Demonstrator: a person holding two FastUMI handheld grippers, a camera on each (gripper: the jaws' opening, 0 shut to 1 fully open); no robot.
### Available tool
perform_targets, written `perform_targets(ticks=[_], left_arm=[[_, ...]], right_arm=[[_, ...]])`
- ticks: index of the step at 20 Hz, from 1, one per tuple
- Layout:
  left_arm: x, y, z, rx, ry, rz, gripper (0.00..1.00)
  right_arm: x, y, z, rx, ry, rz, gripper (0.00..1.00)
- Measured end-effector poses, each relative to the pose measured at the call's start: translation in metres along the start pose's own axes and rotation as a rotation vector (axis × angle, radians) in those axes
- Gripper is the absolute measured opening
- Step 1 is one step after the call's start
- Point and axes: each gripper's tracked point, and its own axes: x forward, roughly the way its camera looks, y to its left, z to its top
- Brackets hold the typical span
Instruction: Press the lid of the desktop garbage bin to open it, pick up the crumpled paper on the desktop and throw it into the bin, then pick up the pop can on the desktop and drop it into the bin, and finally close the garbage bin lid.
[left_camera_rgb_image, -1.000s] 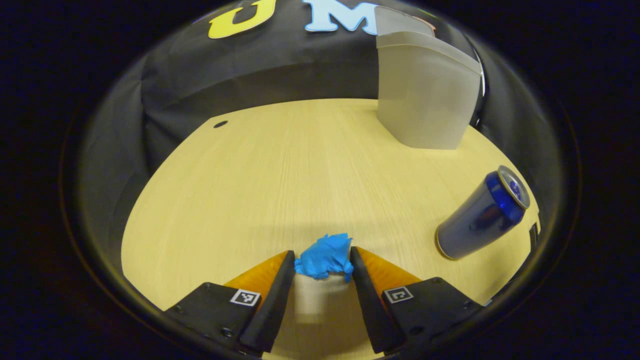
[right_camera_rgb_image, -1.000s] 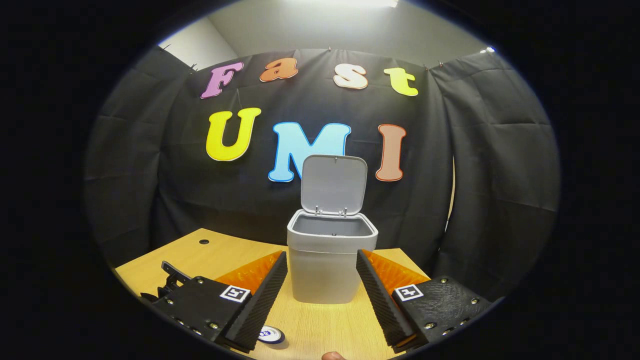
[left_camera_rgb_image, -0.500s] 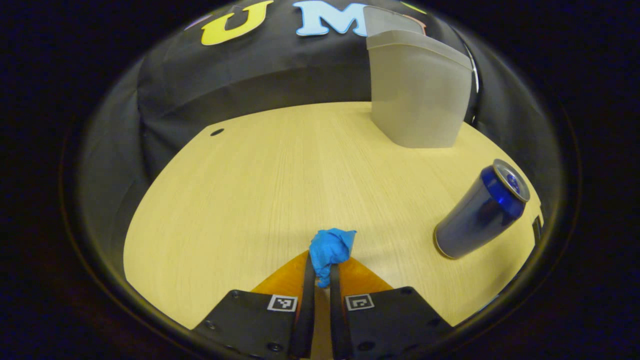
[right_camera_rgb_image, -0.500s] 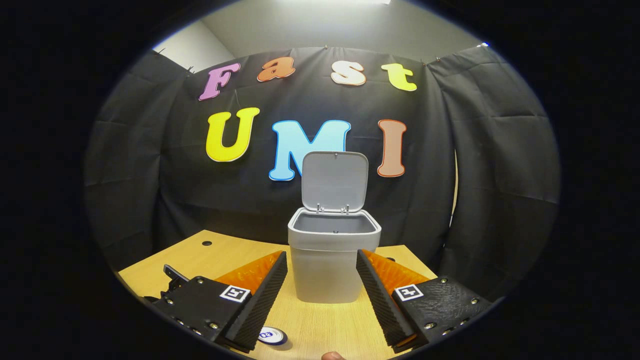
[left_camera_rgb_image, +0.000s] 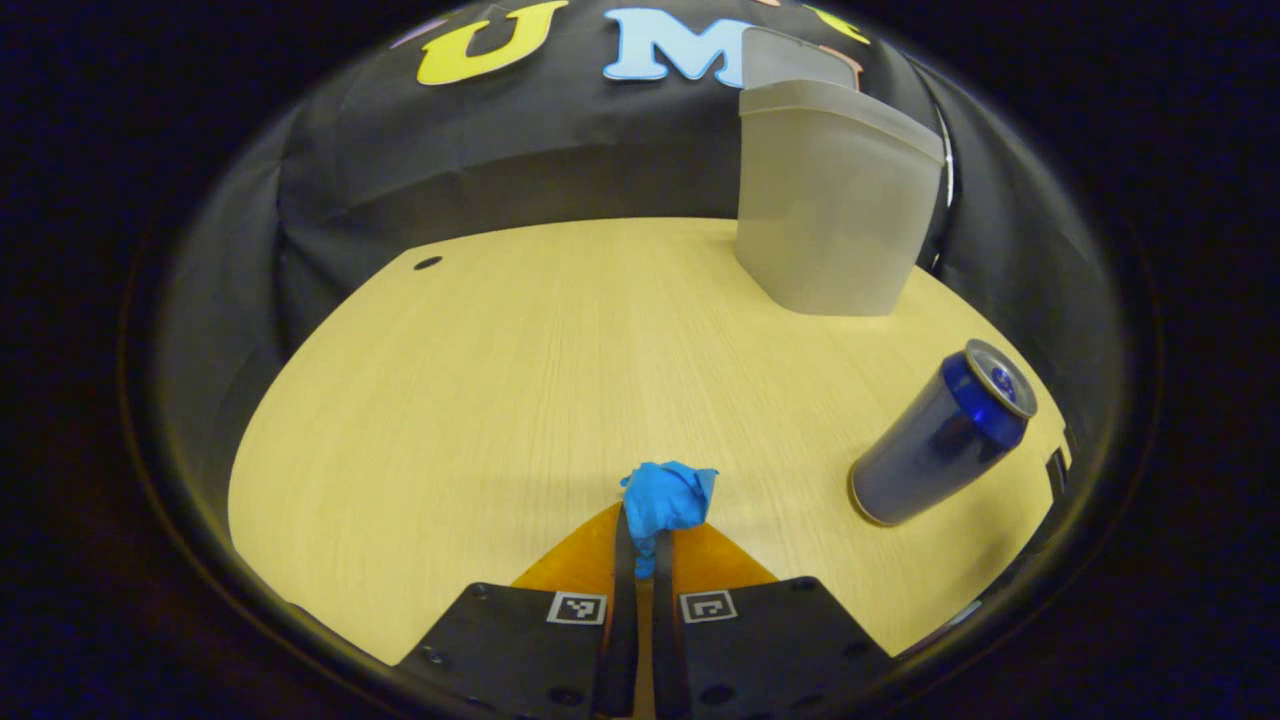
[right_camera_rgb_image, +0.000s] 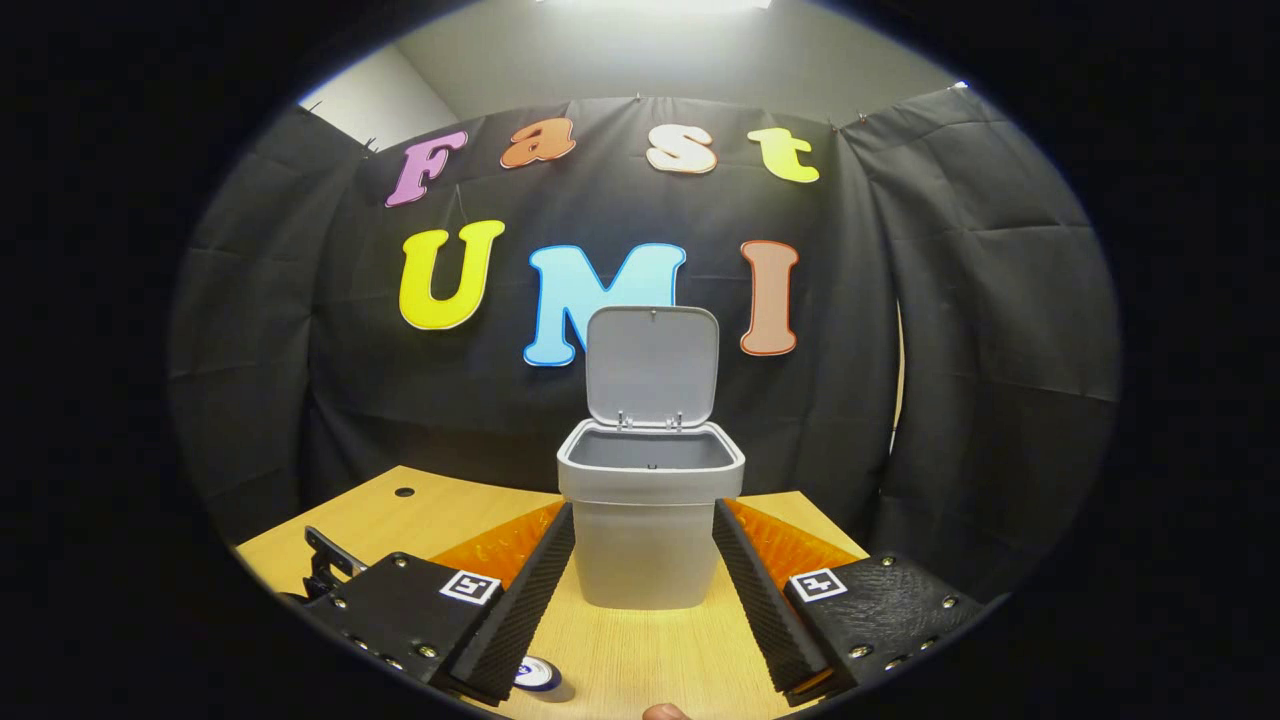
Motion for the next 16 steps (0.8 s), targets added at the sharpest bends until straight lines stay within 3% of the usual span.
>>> perform_targets(ticks=[11, 16], left_arm=[[-0.052, -0.021, 0.107, -0.108, -0.196, -0.082, 0.14], [-0.065, -0.048, 0.152, -0.095, -0.243, -0.143, 0.12]], right_arm=[[0.003, -0.014, -0.006, 0.021, -0.020, -0.004, 0.90], [-0.001, -0.027, -0.006, 0.041, -0.031, -0.037, 0.90]])
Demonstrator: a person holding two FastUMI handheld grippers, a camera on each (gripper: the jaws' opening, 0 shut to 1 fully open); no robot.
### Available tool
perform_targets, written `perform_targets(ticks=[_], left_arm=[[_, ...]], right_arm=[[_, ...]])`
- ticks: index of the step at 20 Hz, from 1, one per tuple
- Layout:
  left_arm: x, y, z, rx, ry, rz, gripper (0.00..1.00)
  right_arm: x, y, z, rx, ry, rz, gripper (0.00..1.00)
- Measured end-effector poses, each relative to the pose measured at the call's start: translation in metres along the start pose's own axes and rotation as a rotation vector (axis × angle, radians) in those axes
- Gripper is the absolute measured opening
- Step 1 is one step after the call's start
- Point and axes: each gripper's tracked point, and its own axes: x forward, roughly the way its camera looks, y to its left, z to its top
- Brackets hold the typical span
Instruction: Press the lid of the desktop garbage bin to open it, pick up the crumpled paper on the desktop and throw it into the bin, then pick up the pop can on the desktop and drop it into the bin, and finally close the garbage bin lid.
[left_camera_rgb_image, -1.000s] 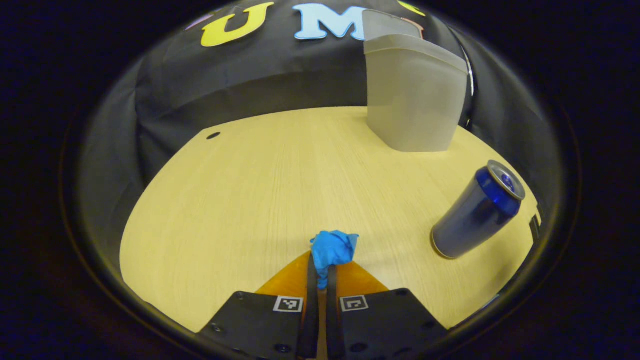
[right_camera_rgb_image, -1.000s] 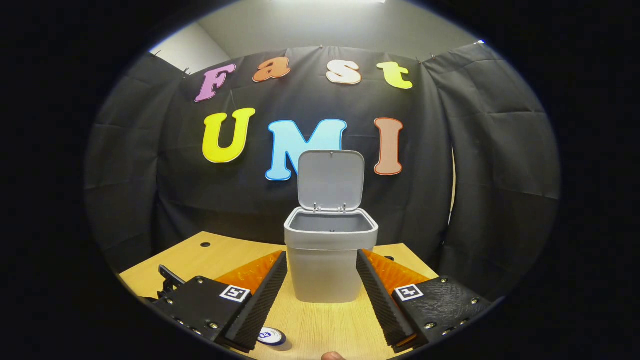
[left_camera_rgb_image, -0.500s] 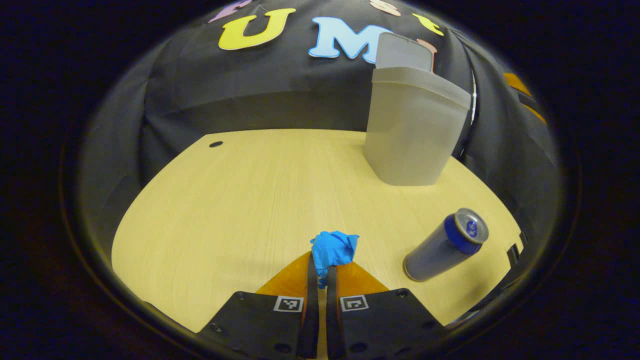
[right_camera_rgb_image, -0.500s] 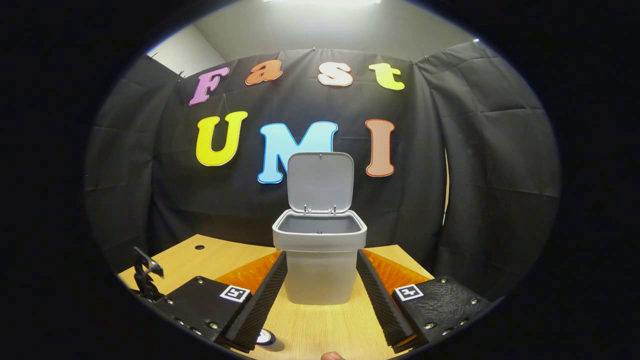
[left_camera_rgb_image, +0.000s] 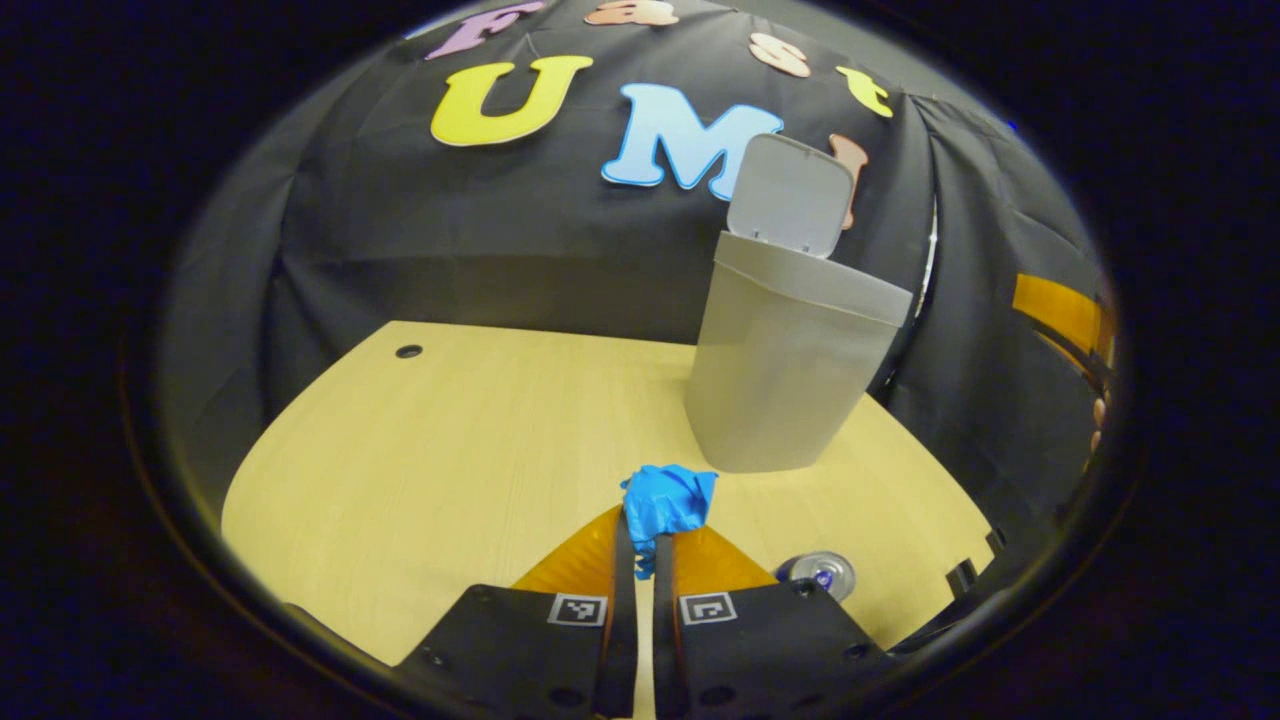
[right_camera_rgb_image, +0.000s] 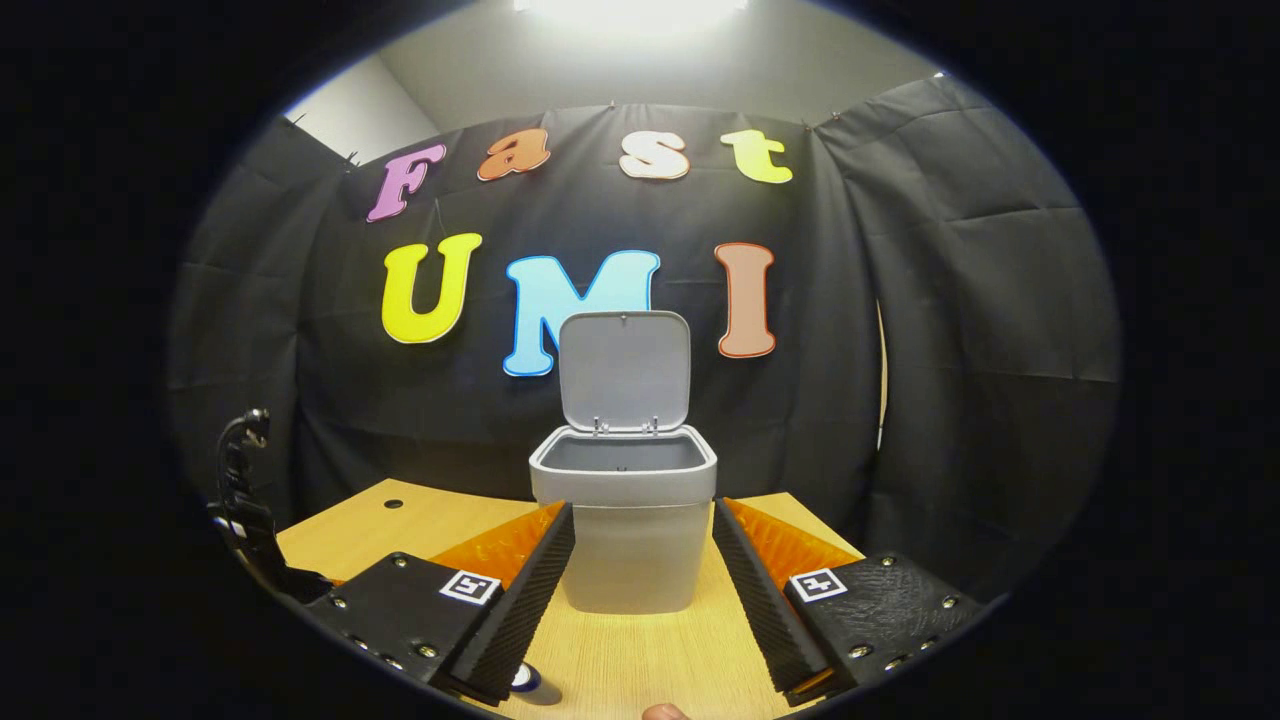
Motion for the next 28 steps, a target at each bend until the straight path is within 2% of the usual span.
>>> perform_targets(ticks=[4, 12, 16, 19, 28], left_arm=[[0.005, -0.026, 0.043, 0.032, -0.052, -0.051, 0.13], [0.035, -0.087, 0.121, 0.123, -0.164, -0.202, 0.13], [0.053, -0.104, 0.149, 0.141, -0.207, -0.230, 0.14], [0.067, -0.115, 0.170, 0.144, -0.244, -0.254, 0.12], [0.113, -0.150, 0.219, 0.173, -0.329, -0.300, 0.13]], right_arm=[[-0.002, -0.011, -0.001, -0.007, 0.001, -0.034, 0.89], [-0.012, -0.035, -0.003, -0.015, 0.015, -0.128, 0.89], [-0.025, -0.049, -0.010, -0.024, 0.042, -0.199, 0.89], [-0.033, -0.057, -0.013, -0.035, 0.060, -0.247, 0.89], [-0.046, -0.069, -0.023, -0.038, 0.129, -0.328, 0.90]])
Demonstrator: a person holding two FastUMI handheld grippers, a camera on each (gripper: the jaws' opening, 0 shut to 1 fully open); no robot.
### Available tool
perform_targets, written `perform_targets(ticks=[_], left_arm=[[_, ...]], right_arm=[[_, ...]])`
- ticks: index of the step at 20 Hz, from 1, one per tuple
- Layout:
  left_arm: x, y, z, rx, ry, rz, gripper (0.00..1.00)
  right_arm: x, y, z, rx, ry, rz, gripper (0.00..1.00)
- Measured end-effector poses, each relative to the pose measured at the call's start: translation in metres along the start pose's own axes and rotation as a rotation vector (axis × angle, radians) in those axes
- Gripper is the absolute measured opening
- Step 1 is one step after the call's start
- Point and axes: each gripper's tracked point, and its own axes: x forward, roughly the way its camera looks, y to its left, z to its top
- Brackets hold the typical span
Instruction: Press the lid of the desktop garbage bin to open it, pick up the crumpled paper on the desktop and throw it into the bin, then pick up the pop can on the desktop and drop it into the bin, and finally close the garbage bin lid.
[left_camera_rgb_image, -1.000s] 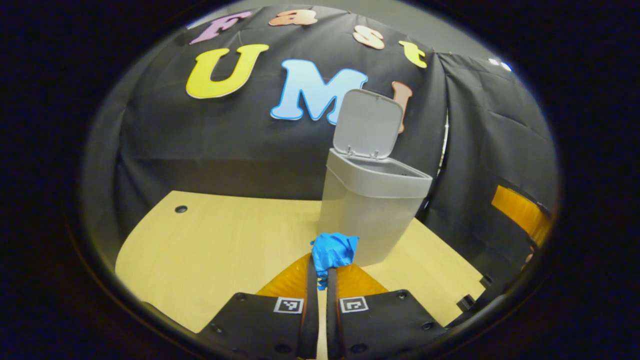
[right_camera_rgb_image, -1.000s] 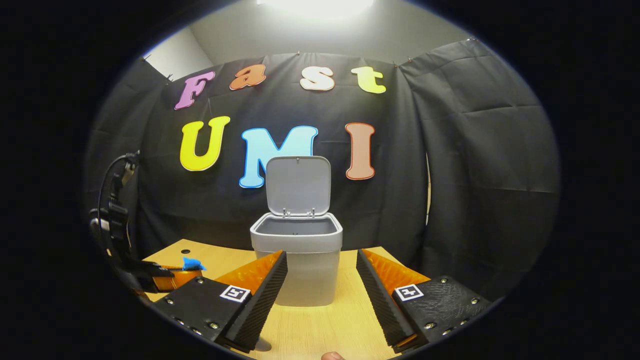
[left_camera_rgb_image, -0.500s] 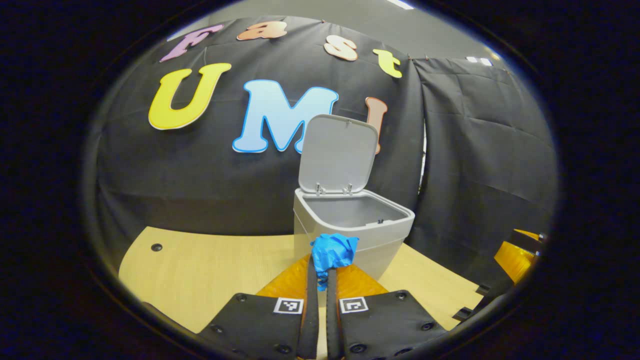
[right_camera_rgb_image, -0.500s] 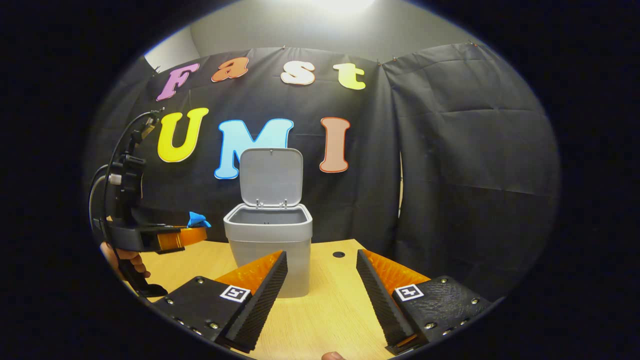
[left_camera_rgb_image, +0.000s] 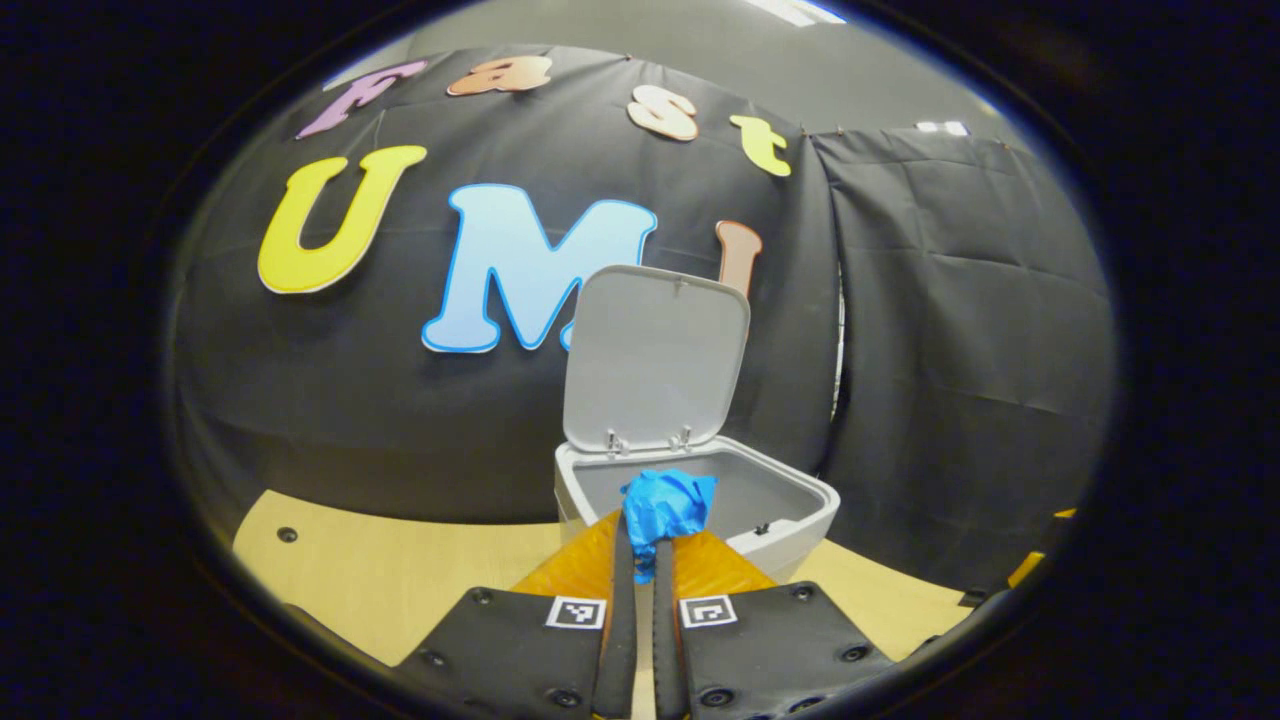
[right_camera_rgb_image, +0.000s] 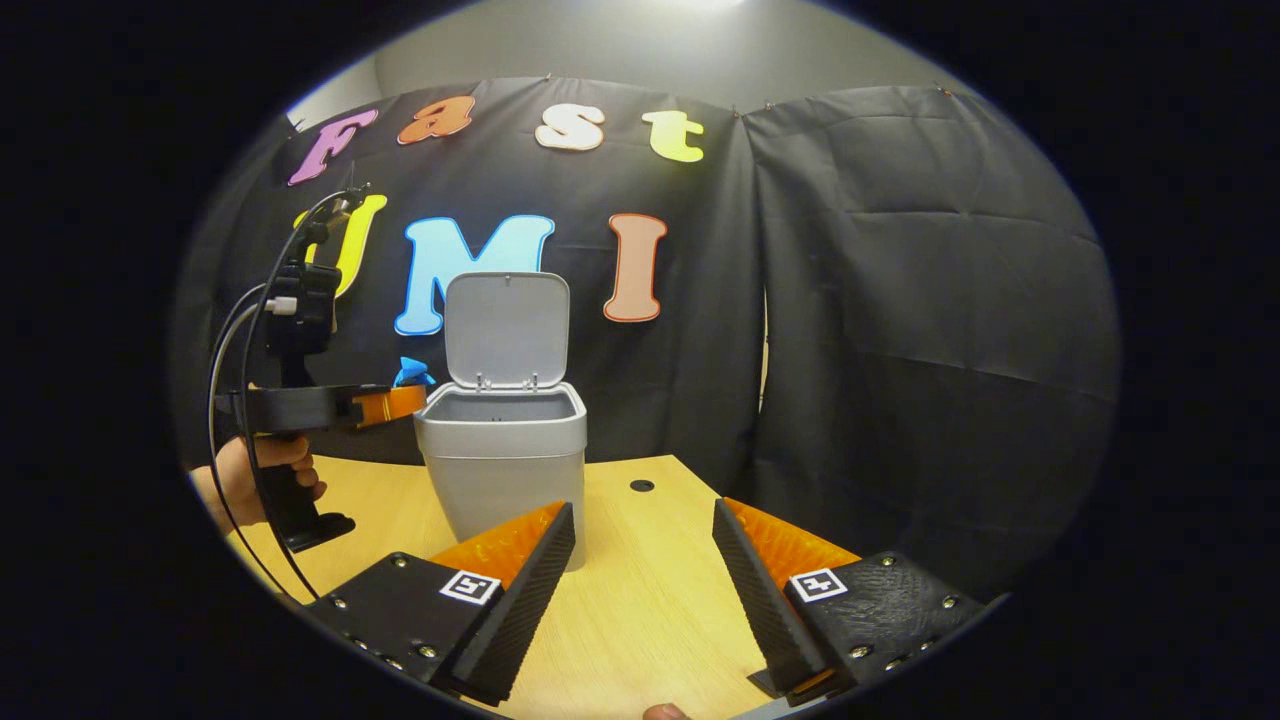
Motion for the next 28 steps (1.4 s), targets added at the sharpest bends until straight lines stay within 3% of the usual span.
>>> perform_targets(ticks=[6, 12, 13, 15, 19, 20, 25, 28], left_arm=[[0.036, -0.007, 0.000, 0.041, 0.002, 0.001, 0.13], [0.058, -0.005, -0.017, 0.091, 0.055, 0.003, 0.30], [0.059, -0.004, -0.021, 0.085, 0.066, 0.007, 0.26], [0.058, -0.007, -0.017, 0.080, 0.051, -0.008, 0.39], [0.058, -0.009, -0.016, 0.074, 0.047, -0.015, 0.44], [0.057, -0.010, -0.016, 0.072, 0.047, -0.023, 0.54], [0.053, -0.017, -0.014, 0.060, 0.046, -0.038, 0.84], [0.046, -0.015, -0.012, 0.039, 0.041, -0.030, 0.92]], right_arm=[[-0.001, -0.007, 0.011, -0.028, -0.023, -0.024, 0.90], [-0.004, -0.002, 0.011, -0.044, -0.026, -0.026, 0.90], [-0.004, -0.003, 0.010, -0.056, -0.027, -0.029, 0.90], [-0.005, -0.004, 0.010, -0.052, -0.026, -0.029, 0.90], [-0.004, -0.006, 0.012, -0.036, -0.028, -0.030, 0.90], [-0.004, -0.006, 0.013, -0.034, -0.030, -0.029, 0.90], [-0.002, 0.002, 0.012, -0.046, -0.031, -0.004, 0.90], [-0.002, 0.012, 0.015, -0.058, -0.039, 0.027, 0.90]])
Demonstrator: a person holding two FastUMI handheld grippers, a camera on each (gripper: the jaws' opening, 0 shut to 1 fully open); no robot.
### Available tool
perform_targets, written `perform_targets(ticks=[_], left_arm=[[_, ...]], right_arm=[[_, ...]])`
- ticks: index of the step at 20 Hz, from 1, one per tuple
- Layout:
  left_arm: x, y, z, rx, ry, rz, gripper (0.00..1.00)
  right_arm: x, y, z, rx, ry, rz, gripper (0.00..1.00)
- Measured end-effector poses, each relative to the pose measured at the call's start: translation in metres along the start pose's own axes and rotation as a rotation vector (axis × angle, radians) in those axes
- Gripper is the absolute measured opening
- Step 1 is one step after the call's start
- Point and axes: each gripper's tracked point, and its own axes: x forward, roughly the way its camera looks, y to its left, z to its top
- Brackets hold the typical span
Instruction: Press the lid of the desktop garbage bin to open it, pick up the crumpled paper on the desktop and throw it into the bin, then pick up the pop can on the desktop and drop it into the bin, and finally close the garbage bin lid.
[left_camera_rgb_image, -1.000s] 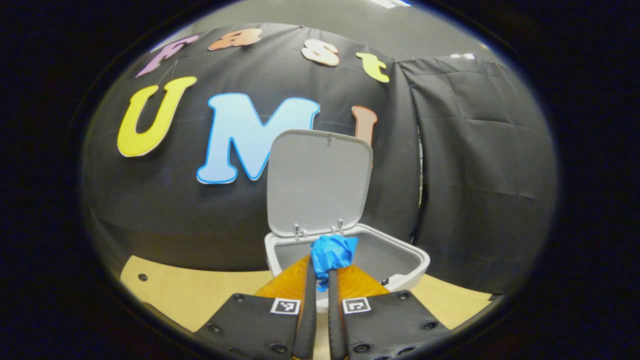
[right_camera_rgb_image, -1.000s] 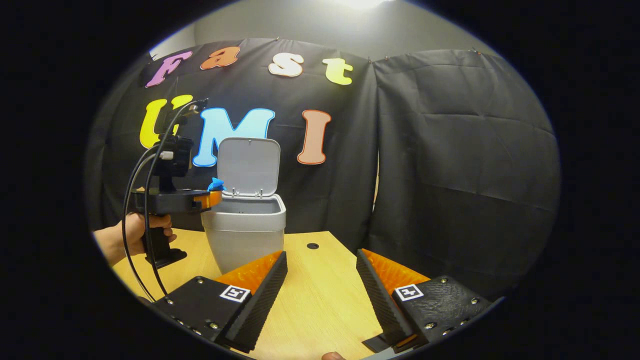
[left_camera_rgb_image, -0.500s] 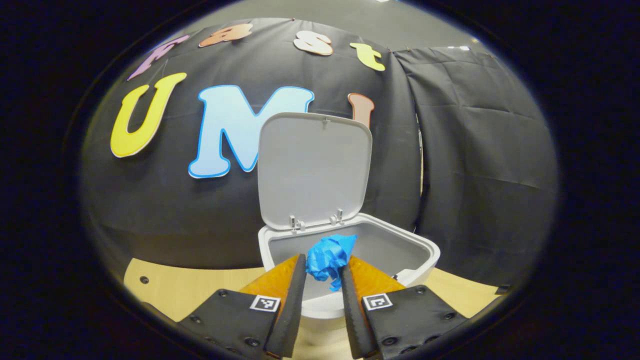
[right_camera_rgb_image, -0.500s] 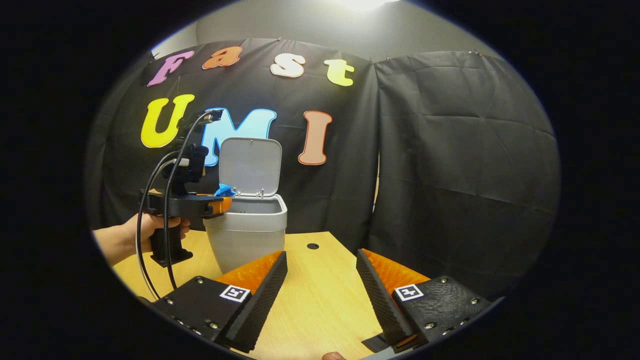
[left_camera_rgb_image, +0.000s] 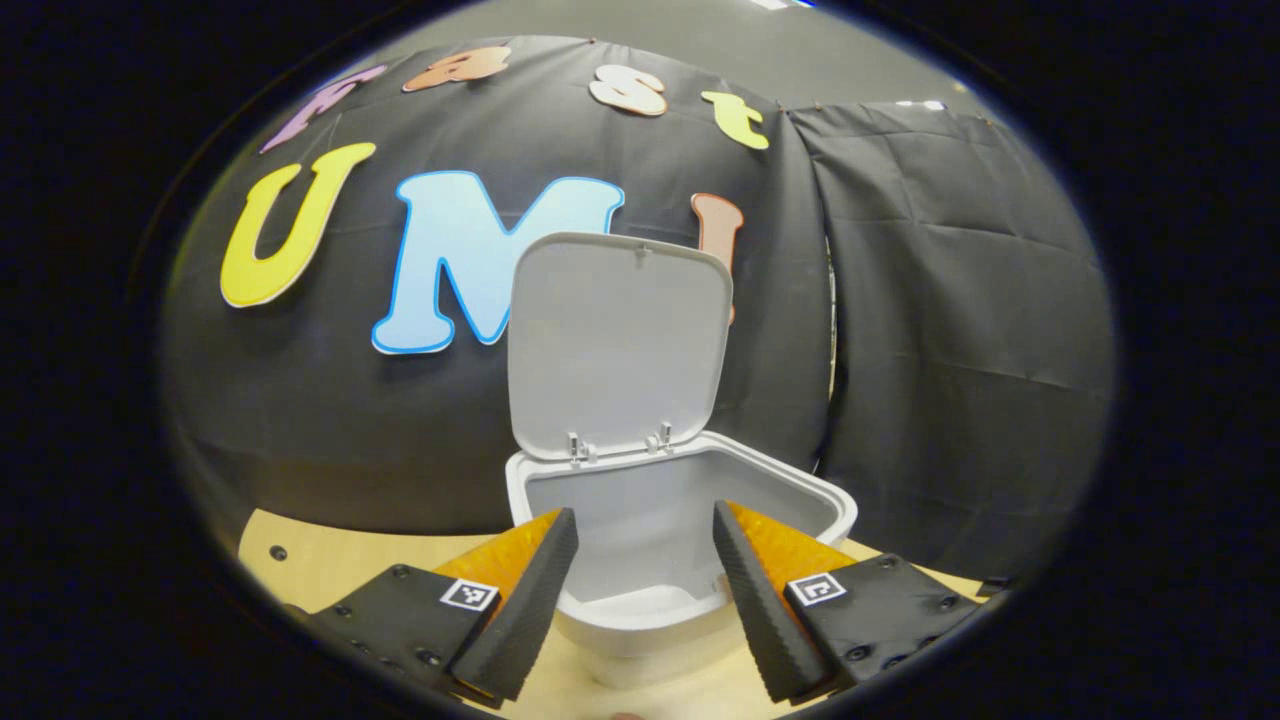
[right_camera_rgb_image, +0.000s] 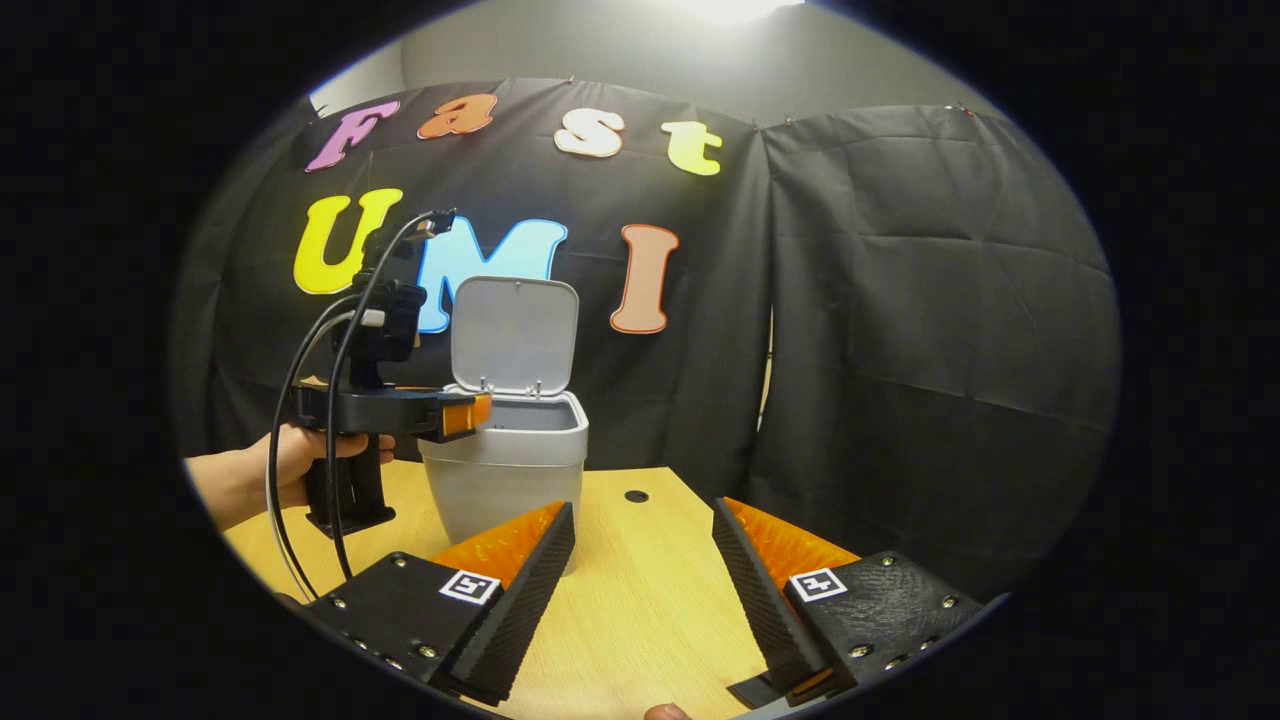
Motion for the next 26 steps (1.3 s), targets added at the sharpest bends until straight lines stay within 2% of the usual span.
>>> perform_targets(ticks=[2, 3, 7, 8, 16, 26], left_arm=[[-0.009, 0.003, 0.004, -0.010, -0.017, 0.008, 0.92], [-0.015, 0.006, 0.006, -0.003, -0.027, 0.017, 0.96], [-0.040, 0.016, 0.011, -0.006, -0.042, 0.048, 0.95], [-0.046, 0.018, 0.011, -0.012, -0.046, 0.056, 0.95], [-0.106, 0.044, 0.019, -0.005, -0.096, 0.138, 0.95], [-0.189, 0.083, 0.022, -0.013, -0.128, 0.265, 0.95]], right_arm=[[0.001, 0.006, 0.002, 0.003, -0.010, 0.029, 0.90], [0.001, 0.008, 0.005, 0.006, -0.017, 0.042, 0.90], [0.003, 0.024, 0.007, 0.022, -0.026, 0.108, 0.90], [0.003, 0.026, 0.007, 0.024, -0.030, 0.118, 0.99], [0.002, 0.057, 0.008, 0.000, -0.051, 0.237, 0.99], [-0.001, 0.119, -0.017, -0.069, 0.006, 0.410, 0.99]])
